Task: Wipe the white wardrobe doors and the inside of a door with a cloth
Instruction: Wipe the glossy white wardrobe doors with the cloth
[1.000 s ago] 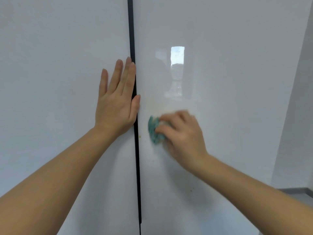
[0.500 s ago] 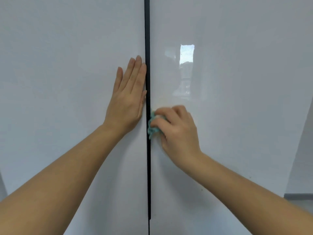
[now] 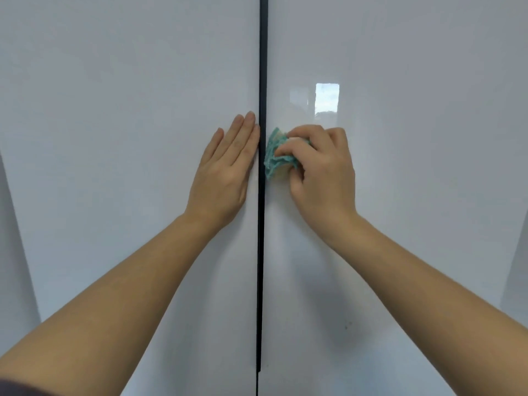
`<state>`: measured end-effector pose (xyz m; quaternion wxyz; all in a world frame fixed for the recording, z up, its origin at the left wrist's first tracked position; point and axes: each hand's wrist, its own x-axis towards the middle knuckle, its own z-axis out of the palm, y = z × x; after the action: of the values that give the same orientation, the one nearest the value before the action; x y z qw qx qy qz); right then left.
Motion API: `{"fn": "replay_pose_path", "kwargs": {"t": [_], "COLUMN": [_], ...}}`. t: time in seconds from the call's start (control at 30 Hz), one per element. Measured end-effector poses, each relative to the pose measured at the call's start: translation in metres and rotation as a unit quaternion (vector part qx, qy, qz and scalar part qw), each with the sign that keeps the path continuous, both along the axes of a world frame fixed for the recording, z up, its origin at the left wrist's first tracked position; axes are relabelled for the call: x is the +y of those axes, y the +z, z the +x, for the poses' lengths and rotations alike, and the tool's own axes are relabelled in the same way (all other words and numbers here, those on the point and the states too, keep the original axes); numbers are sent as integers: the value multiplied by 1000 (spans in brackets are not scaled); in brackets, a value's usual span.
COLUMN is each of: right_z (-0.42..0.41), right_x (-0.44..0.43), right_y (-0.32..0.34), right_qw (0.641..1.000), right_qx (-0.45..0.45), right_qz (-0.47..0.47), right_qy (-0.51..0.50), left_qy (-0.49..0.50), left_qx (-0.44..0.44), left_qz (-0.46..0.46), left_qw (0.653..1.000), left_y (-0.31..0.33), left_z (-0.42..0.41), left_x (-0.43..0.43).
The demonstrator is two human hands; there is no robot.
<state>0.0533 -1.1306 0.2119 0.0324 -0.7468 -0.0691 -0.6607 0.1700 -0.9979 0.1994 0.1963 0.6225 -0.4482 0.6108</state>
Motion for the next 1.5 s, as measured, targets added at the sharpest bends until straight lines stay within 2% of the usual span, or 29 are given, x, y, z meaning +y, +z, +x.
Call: {"fn": "replay_pose_path", "kwargs": {"t": [0.13,0.37,0.73,0.97,1.03,1.1,1.2,1.27,1.3,1.4,1.5], "right_z": [11,8,3,-8,-10,-15,-36,-53,-62,-86,-108], "right_x": [3,2,-1,-12,-12,-9,-7,-6,-6,-7,-13], "right_y": [-15,-64,-159,-256,-260,-254,-240,-227,-221,-208,-205], "right_qw": [999,997,995,977,975,974,964,931,898,759,638], "right_qx": [1,31,61,136,164,202,233,224,223,232,245], "right_qz": [-45,-69,-79,-161,-146,-92,80,239,329,541,634], "right_qy": [-20,-3,18,10,15,35,99,158,190,277,362], "left_qy": [8,11,30,52,61,66,50,35,26,-11,-41], "left_qx": [-27,-33,55,115,124,137,167,187,198,243,309], "left_qz": [28,-6,-40,-18,-9,0,3,1,-5,-14,45], "left_qw": [999,999,997,992,990,988,985,982,980,970,949], "left_y": [2,-4,-65,-102,-109,-116,-125,-131,-134,-146,-164], "left_z": [6,10,-6,-16,-19,-25,-35,-44,-51,-77,-106], "left_x": [10,1,-3,4,6,9,13,16,18,21,23]}}
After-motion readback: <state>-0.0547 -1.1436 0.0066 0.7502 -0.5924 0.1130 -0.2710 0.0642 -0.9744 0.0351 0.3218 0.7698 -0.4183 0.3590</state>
